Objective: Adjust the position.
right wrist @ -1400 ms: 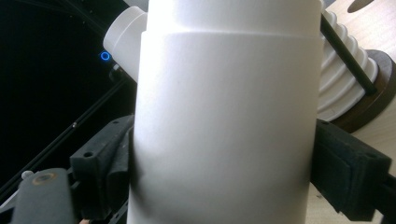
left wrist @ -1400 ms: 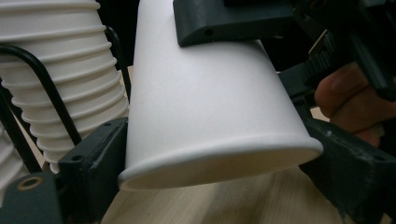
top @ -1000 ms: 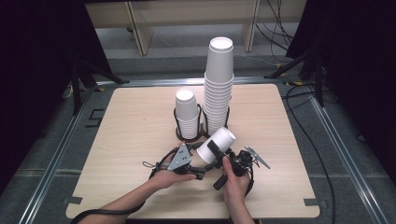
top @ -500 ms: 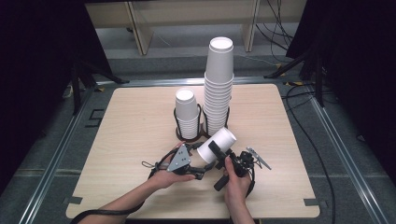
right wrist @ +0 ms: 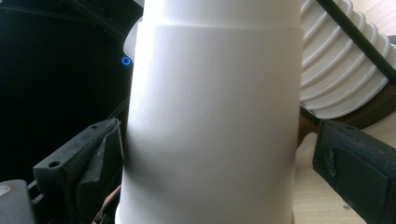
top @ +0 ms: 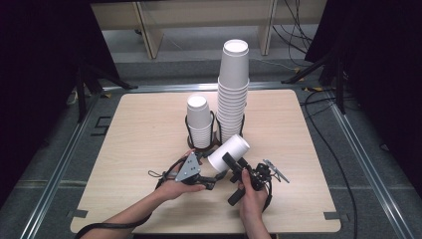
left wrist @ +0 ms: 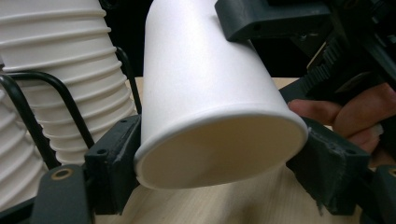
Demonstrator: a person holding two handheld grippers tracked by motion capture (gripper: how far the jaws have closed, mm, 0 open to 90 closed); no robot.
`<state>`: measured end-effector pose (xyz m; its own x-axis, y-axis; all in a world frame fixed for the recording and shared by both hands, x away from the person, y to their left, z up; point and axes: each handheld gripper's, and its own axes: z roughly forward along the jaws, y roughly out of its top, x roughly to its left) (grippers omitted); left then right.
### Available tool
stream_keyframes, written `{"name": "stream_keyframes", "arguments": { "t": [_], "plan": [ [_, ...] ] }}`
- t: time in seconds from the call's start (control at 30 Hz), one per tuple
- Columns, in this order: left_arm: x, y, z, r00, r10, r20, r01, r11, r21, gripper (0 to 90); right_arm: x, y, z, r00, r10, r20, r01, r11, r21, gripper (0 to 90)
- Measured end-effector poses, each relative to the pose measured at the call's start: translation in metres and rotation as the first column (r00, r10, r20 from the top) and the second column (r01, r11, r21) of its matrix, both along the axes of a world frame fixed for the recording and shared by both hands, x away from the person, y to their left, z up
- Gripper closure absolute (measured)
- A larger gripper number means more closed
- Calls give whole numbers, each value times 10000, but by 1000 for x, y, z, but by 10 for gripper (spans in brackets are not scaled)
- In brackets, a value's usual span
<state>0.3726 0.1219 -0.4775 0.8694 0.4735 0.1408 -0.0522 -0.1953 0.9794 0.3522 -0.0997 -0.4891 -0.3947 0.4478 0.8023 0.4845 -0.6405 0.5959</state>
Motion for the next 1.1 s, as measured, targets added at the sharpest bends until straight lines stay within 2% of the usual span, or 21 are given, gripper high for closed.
{"name": "stream_keyframes", "arguments": {
  "t": [0.1, 0.13, 0.2, 0.37, 0.4, 0.53, 0.6, 0.63, 0.67, 0.7, 0.73, 0.77, 0.8, 0.83, 0.87, 0.9, 0.93, 0.97, 1.03, 1.07, 1.1],
  "plan": [
    [1, 2, 1, 10000, -4, -79, 4, 10000, 2, 215, -1, -1, 0, 9997, 186, 164, -187, 9998, 56, 33],
    [2, 4, 2, 9999, 17, -159, -17, 10000, 10, 214, -3, -3, 3, 9999, 130, 101, -129, 9998, -175, 56],
    [3, 7, 3, 9996, 14, -271, -12, 10000, 70, 213, -4, -4, 4, 9994, 172, 290, -162, 9993, -324, 67],
    [5, 13, 5, 9987, -11, -505, 18, 9999, 128, 209, -13, -15, 7, 9955, 344, 879, -240, 9929, -1163, 118],
    [6, 16, 6, 9986, -61, -531, 78, 9995, 316, 209, -15, -16, 7, 9964, 264, 811, -161, 9919, -1260, 129],
    [6, 23, 10, 9982, -247, -552, 267, 9989, 375, 209, -19, -23, 9, 9949, 302, 958, -135, 9853, -1701, 142],
    [7, 28, 14, 9980, -409, -473, 441, 9967, 688, 209, -21, -30, 10, 9891, 497, 1386, -134, 9678, -2514, 142],
    [7, 28, 14, 9980, -409, -473, 441, 9967, 688, 208, -21, -30, 10, 9891, 497, 1386, -134, 9678, -2514, 142],
    [7, 32, 17, 9979, -455, -460, 492, 9952, 841, 208, -21, -31, 10, 9876, 506, 1486, -76, 9610, -2764, 142],
    [7, 34, 19, 9974, -508, -501, 553, 9943, 913, 207, -23, -35, 11, 9842, 727, 1618, -158, 9444, -3284, 143],
    [7, 35, 20, 9972, -526, -534, 576, 9937, 963, 206, -23, -38, 12, 9836, 762, 1634, -130, 9340, -3570, 143],
    [8, 37, 21, 9975, -496, -501, 546, 9930, 1050, 206, -23, -38, 12, 9836, 762, 1634, -130, 9340, -3570, 143],
    [9, 41, 24, 9974, -496, -522, 561, 9895, 1330, 206, -23, -43, 12, 9834, 861, 1599, -204, 9273, -3738, 144],
    [9, 41, 24, 9974, -496, -522, 561, 9895, 1330, 205, -23, -43, 12, 9834, 861, 1599, -204, 9273, -3738, 144],
    [10, 44, 27, 9969, -511, -604, 593, 9879, 1432, 205, -20, -47, 11, 9776, 1030, 1835, -152, 9043, -4266, 144],
    [10, 45, 28, 9967, -559, -594, 646, 9858, 1550, 205, -20, -48, 11, 9773, 1123, 1797, -235, 9002, -4349, 144],
    [11, 48, 30, 9964, -643, -552, 733, 9808, 1808, 206, -19, -49, 10, 9776, 1203, 1725, -286, 8887, -4576, 144],
    [13, 50, 33, 9961, -733, -491, 819, 9748, 2074, 206, -19, -49, 10, 9776, 1203, 1725, -286, 8887, -4576, 144],
    [15, 53, 38, 9925, -919, -811, 1090, 9646, 2402, 203, -17, -52, 11, 9774, 1438, 1551, -471, 8628, -5033, 145],
    [15, 54, 39, 9916, -984, -844, 1169, 9598, 2552, 202, -14, -54, 10, 9721, 1493, 1809, -342, 8533, -5203, 145],
    [15, 54, 39, 9916, -984, -844, 1169, 9598, 2552, 201, -14, -54, 10, 9721, 1493, 1809, -342, 8533, -5203, 145]
  ]
}}
